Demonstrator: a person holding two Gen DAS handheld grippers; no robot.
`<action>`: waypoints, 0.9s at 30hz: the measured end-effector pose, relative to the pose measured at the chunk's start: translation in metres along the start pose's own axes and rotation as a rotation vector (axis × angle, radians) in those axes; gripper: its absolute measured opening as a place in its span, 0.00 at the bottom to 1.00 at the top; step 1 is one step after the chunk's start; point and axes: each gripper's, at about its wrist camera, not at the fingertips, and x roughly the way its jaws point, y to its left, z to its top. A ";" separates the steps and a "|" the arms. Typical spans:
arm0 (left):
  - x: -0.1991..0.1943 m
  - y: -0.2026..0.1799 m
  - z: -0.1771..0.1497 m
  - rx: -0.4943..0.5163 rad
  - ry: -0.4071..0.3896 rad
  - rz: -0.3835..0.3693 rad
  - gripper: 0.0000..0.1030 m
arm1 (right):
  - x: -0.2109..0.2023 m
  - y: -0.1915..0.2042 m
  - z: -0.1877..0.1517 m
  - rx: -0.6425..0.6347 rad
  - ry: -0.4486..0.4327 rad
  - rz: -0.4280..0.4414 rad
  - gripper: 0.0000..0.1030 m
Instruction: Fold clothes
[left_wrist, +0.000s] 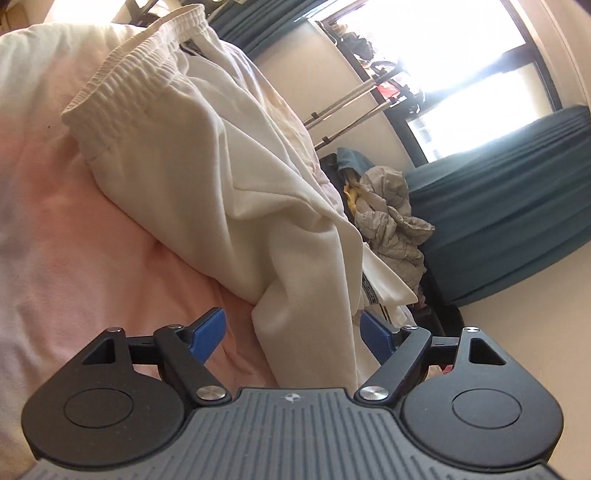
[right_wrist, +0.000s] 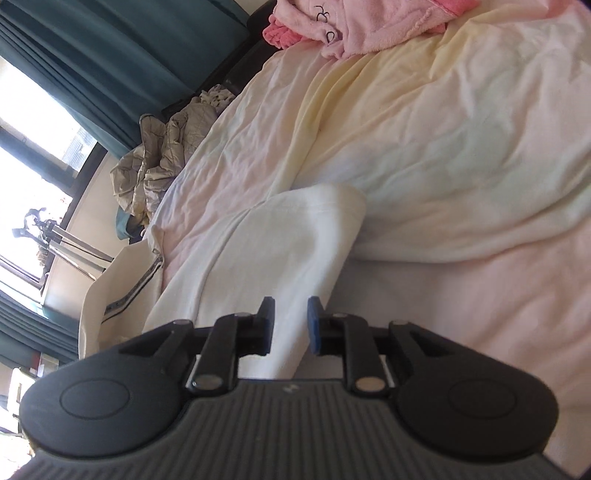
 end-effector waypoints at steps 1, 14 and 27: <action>-0.005 0.009 0.007 -0.060 -0.009 0.006 0.80 | -0.004 0.002 -0.002 0.004 0.013 0.014 0.28; -0.009 0.072 0.075 -0.294 -0.169 0.177 0.79 | 0.018 -0.012 0.001 0.038 0.063 -0.078 0.59; 0.012 0.083 0.078 -0.318 -0.267 0.155 0.35 | 0.057 -0.009 0.007 0.085 -0.100 -0.097 0.08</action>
